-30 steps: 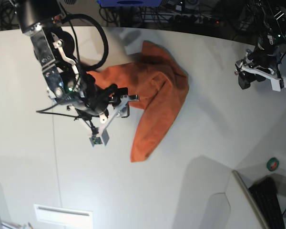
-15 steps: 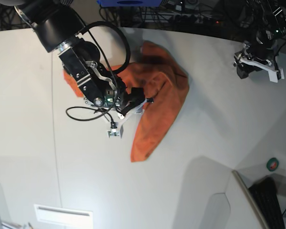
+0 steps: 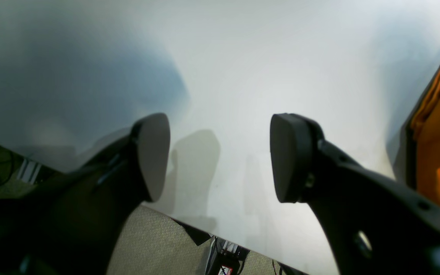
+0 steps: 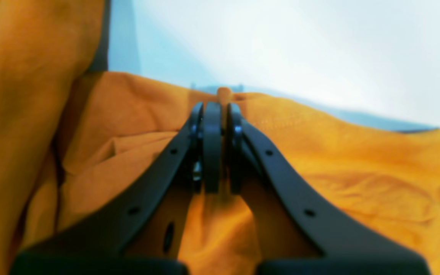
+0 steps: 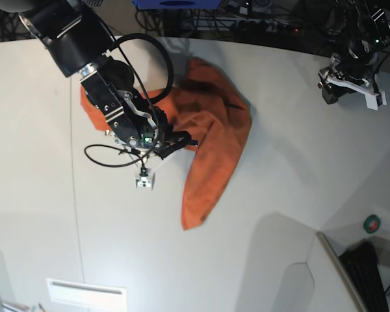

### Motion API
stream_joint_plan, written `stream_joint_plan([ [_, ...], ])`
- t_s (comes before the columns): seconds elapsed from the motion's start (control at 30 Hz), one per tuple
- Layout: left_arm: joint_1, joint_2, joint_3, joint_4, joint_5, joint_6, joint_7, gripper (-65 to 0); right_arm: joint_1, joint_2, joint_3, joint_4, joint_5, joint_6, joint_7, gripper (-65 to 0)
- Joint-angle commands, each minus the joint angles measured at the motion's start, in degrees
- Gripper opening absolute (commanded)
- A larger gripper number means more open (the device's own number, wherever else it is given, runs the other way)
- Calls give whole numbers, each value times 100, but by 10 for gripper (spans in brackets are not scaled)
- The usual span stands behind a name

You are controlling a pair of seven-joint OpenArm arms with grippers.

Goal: Layout the t-shirt on the table in an organized manner, then fold the t-shirt properly
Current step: 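Lift the grasped edge with the right gripper and drag it back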

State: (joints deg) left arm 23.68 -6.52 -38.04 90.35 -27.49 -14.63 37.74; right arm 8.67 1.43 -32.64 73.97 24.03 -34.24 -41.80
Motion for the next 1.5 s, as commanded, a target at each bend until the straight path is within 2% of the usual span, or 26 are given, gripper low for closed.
stream_joint_plan([
  [0.0, 10, -64, -24, 113, -43, -9, -103, -262, 114, 37, 25, 211, -34, -9, 185, -650],
  [0.27, 10, -249, -24, 95, -43, -9, -112, -262, 799, 547, 25, 1064, -34, -9, -26, -650],
  [0.43, 10, -337, -174, 86, -78, -9, -112, -262, 1406, 1039, 42, 1433, -34, -18, -26, -650],
  [0.67, -34, -319, -763, 104, -95, -9, -112, -262, 1591, 1716, 1150, 2356, 10, -18, 9, -650],
  [0.77, -34, -328, -912, 86, -95, -9, -112, -262, 1177, 2121, 1695, 3007, 10, -18, 53, -650],
  [0.83, -43, -328, -956, 86, -95, -9, -112, -262, 571, 2200, 2187, 3473, 19, -18, 211, -650],
  [0.9, -69, -328, -939, 86, -95, -9, -112, -262, -247, 2165, 2645, 3842, 19, -9, 457, -650],
  [1.0, -254, -310, -947, 78, -95, -9, -86, -262, -1311, 1857, 2917, 3904, -8, 61, 958, -650],
  [1.13, -456, -293, -903, 104, -95, -9, -77, -262, -2383, 1321, 3075, 3482, -34, 852, 1609, -650],
  [1.3, -597, -187, -895, 95, -95, -9, -77, -262, -3078, 837, 3014, 2594, -298, 1415, 2224, -650],
  [1.47, -597, -178, -895, 78, -95, -9, -77, -262, -3157, 582, 2952, 1803, -421, 1582, 2242, -650],
])
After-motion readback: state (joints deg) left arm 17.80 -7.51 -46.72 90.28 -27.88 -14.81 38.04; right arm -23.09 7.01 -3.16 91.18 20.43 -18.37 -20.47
